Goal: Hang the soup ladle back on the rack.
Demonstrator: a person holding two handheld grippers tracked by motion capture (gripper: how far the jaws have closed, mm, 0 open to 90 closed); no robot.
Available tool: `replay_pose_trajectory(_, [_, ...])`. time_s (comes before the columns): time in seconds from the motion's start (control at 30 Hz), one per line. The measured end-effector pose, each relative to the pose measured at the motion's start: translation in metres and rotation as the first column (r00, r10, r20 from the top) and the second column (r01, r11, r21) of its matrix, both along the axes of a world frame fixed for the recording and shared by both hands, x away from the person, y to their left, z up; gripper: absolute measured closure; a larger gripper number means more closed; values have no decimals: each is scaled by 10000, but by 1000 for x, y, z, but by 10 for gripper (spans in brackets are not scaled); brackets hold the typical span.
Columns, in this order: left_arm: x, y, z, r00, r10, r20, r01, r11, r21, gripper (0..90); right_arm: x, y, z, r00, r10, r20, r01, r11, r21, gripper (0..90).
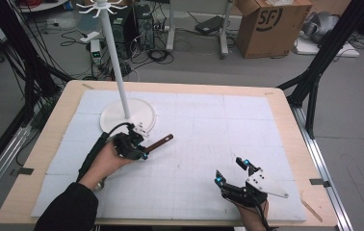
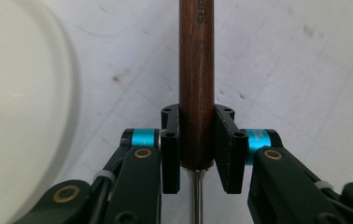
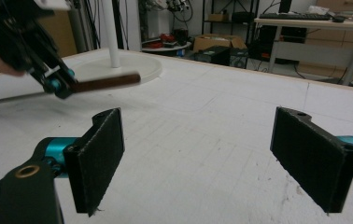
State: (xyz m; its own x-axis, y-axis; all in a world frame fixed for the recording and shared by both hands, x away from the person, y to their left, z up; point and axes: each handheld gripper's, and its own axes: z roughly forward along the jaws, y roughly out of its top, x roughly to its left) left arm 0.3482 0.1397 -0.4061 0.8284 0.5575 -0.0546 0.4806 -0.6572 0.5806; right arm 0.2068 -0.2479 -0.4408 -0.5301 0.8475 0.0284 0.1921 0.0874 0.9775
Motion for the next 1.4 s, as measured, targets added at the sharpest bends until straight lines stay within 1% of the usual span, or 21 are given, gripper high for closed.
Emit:
replay_pose_trajectory(0.07, [-2,10,8,9994,199,299,-182,9983,-555,743,0,0,0,10000,-7,-43,7,10000,4,165])
replay_pose_trajectory(0.17, [-4,27,19,9959,585,689,-488,9897,-1346,744,0,1,0,10000,25,-79,-25,10000,-3,164])
replay_pose_trajectory(0.27, [-6,42,28,9915,864,969,-657,9777,-1996,744,0,2,0,10000,-6,-27,6,10000,-54,164])
replay_pose_trajectory(0.3, [-7,47,31,9906,898,1032,-642,9713,-2292,744,0,2,0,10000,-18,-27,18,10000,-48,165])
replay_pose_trajectory(0.43, [-11,61,38,9846,1164,1308,-760,9571,-2795,744,0,2,-1,10000,-45,-83,45,10000,-43,164])
replay_pose_trajectory(0.5, [-11,68,41,9821,1315,1346,-834,9454,-3151,744,0,2,-2,9999,-42,-150,42,10000,-27,165])
replay_pose_trajectory(0.53, [-11,71,42,9806,1347,1427,-832,9440,-3193,744,1,1,-2,9999,-21,-114,20,10000,-60,164])
replay_pose_trajectory(0.6, [-10,77,44,9766,1544,1499,-940,9326,-3484,744,2,2,-2,9998,-33,-171,32,10000,-53,164])
replay_pose_trajectory(0.77, [-10,88,49,9643,1934,1807,-1086,9117,-3962,744,2,3,-3,9997,-36,-228,34,10000,-85,164])
replay_pose_trajectory(0.83, [-10,93,50,9602,2080,1865,-1117,8978,-4260,744,2,3,-4,9997,-46,-221,43,9999,-133,164])
replay_pose_trajectory(0.87, [-10,94,50,9585,2135,1890,-1134,8936,-4343,744,2,3,-4,9997,-45,-235,41,9999,-132,164])
replay_pose_trajectory(0.9, [-10,97,51,9593,2106,1880,-1075,8883,-4464,744,3,2,-4,9998,-55,-210,52,9999,-148,164])
replay_pose_trajectory(0.97, [-9,99,51,9550,2120,2073,-976,8850,-4552,744,2,2,-4,9996,-78,-275,75,9999,-123,164])
replay_pose_trajectory(1.03, [-10,102,52,9467,2269,2286,-984,8795,-4656,744,2,2,-4,9995,-107,-301,104,9999,-114,164])
replay_pose_trajectory(1.07, [-9,103,53,9451,2331,2288,-1001,8734,-4766,744,3,2,-4,9996,-97,-259,94,9999,-122,164])
replay_pose_trajectory(1.1, [-9,104,53,9437,2400,2276,-999,8628,-4956,744,3,2,-4,9996,-92,-259,89,9999,-128,164])
replay_pose_trajectory(1.2, [-9,107,55,9373,2533,2392,-941,8451,-5263,744,3,2,-5,9996,-81,-271,78,9999,-126,164])
replay_pose_trajectory(1.23, [-9,107,56,9363,2519,2446,-900,8455,-5264,744,3,2,-5,9996,-84,-274,81,9999,-124,164])
replay_pose_trajectory(1.33, [-9,106,59,9329,2548,2547,-814,8378,-5399,744,4,1,-5,9996,-74,-283,70,9999,-153,164])
replay_pose_trajectory(1.37, [-9,106,61,9304,2605,2577,-801,8309,-5506,744,4,1,-5,9997,-67,-251,63,9998,-164,164])
replay_pose_trajectory(1.4, [-9,107,63,9306,2573,2605,-730,8276,-5565,744,4,1,-5,9996,-80,-288,76,9999,-139,164])
